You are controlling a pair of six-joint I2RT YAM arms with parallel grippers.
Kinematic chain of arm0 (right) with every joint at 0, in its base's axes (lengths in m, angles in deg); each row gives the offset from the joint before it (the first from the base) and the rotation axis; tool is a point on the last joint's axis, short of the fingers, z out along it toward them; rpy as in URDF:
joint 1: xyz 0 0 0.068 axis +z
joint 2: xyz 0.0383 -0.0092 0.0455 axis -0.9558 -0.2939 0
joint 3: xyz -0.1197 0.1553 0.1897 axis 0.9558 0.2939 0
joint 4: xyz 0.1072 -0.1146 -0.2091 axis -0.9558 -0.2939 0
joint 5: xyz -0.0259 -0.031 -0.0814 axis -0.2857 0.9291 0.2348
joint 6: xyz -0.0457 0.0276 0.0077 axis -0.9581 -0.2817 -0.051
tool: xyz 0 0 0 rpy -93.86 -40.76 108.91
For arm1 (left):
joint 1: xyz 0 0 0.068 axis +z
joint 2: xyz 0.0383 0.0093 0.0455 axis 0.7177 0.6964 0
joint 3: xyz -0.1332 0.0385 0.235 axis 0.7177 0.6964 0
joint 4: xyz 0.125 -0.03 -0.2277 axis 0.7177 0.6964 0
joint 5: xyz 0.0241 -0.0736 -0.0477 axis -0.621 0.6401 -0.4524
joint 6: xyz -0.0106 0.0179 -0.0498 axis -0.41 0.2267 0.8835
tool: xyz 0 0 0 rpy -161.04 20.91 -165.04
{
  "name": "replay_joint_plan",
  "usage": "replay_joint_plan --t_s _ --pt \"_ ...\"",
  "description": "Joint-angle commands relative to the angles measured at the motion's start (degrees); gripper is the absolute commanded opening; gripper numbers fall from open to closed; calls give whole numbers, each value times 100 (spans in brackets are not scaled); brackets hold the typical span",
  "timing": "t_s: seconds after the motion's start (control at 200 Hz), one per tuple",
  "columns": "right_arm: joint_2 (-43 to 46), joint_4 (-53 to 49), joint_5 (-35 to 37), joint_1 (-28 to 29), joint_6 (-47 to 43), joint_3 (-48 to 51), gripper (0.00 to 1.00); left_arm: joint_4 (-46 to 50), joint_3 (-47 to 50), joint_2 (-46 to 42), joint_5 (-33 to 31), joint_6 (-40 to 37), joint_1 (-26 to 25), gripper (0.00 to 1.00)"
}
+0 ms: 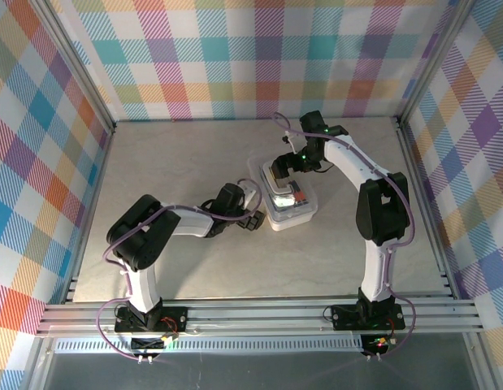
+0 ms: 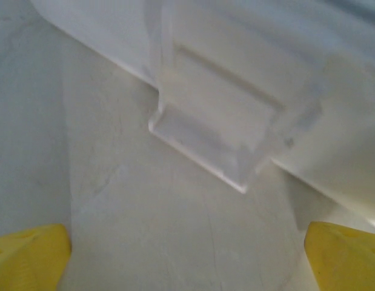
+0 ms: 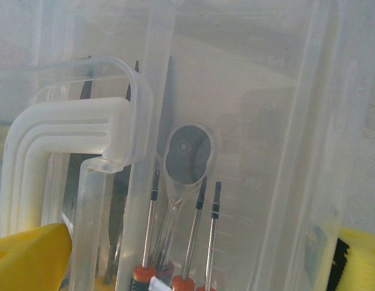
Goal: Pack the tool kit
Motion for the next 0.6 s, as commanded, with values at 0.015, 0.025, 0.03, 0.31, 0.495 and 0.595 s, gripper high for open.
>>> replay_joint_plan --t_s 0.015,0.025,0.03,0.31,0.495,0.595 --pt "36 -145 -212 33 -89 10 99 -69 -318 408 -286 -126 -25 100" --pt "37 -150 -218 35 -94 8 99 -44 -352 422 -317 -115 -25 100" --pt "37 -153 -214 35 -96 8 99 -33 -366 433 -331 -109 -25 100" --pt "85 -199 -184 1 -151 30 99 269 -405 489 -861 328 34 100" --pt "72 -165 -219 -12 -147 109 99 459 -276 232 -1099 503 130 100" --pt "72 -130 -250 -17 -132 135 99 544 -291 131 -1117 512 181 100"
